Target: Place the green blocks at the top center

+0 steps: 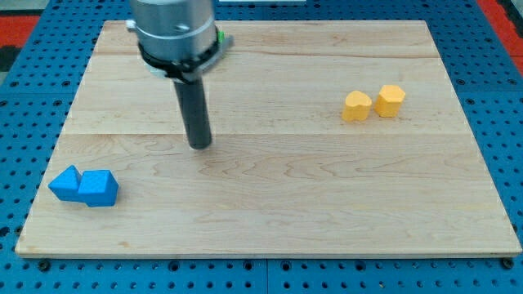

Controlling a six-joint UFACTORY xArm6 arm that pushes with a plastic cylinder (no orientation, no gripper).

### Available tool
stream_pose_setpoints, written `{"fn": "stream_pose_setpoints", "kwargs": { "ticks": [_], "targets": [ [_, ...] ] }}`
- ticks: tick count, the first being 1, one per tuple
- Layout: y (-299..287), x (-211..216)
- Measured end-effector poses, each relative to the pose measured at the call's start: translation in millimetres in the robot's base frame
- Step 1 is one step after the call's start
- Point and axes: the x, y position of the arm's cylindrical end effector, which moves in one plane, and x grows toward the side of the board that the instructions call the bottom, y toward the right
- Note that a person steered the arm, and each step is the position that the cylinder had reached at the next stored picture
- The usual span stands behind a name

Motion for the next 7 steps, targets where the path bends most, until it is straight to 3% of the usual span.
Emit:
{"fn": "stream_pose_setpoints", "kwargs": {
  "ticks": [2,3,4,6,7],
  "targets": [
    [-14.5,-99.9],
    [-51.3,-131.9],
    [-49.5,-163.6],
    [1.6,-178.7],
    [26.2,-213.4]
  ]
}}
